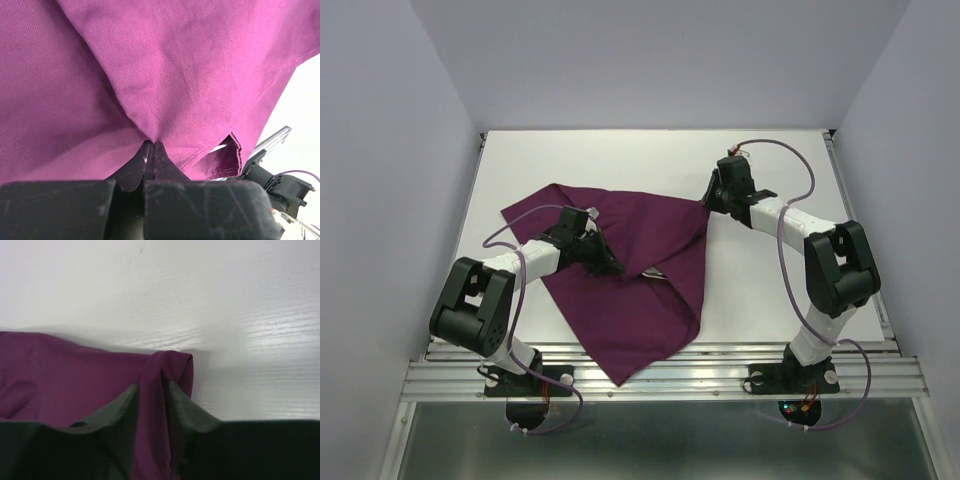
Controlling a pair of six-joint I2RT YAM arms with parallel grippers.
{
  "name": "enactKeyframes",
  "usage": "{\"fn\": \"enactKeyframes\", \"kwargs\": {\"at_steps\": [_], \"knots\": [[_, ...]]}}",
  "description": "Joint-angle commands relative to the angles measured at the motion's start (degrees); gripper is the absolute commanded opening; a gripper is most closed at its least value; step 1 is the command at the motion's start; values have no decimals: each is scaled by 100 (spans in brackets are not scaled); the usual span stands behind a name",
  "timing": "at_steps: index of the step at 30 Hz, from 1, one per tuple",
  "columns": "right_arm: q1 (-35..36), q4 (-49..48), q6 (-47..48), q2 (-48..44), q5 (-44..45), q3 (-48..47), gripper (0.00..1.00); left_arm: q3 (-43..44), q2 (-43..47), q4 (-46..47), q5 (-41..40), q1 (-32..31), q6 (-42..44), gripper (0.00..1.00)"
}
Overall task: Prepare the surgical pack
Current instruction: Pack the surgical kit at the center of the board.
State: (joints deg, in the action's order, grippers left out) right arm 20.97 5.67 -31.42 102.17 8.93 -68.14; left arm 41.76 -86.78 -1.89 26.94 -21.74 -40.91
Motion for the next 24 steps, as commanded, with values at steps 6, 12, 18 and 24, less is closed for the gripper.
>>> {"fn": "enactKeyframes", "kwargs": {"at_steps": [6,12,18,24], "knots": [[-5,-5,4,-408,-128,143,51,-80,179,57,13,-6,118,0],[-5,-57,-189,-672,-558,678,49,-54,135,48,31,-6,127,0],[-5,-128,-277,-848,-559,969,22,-106,153,75,22,3,109,0],[-5,-119,-224,-1260,-453,1039,1,-71,92,84,13,3,118,0]]}}
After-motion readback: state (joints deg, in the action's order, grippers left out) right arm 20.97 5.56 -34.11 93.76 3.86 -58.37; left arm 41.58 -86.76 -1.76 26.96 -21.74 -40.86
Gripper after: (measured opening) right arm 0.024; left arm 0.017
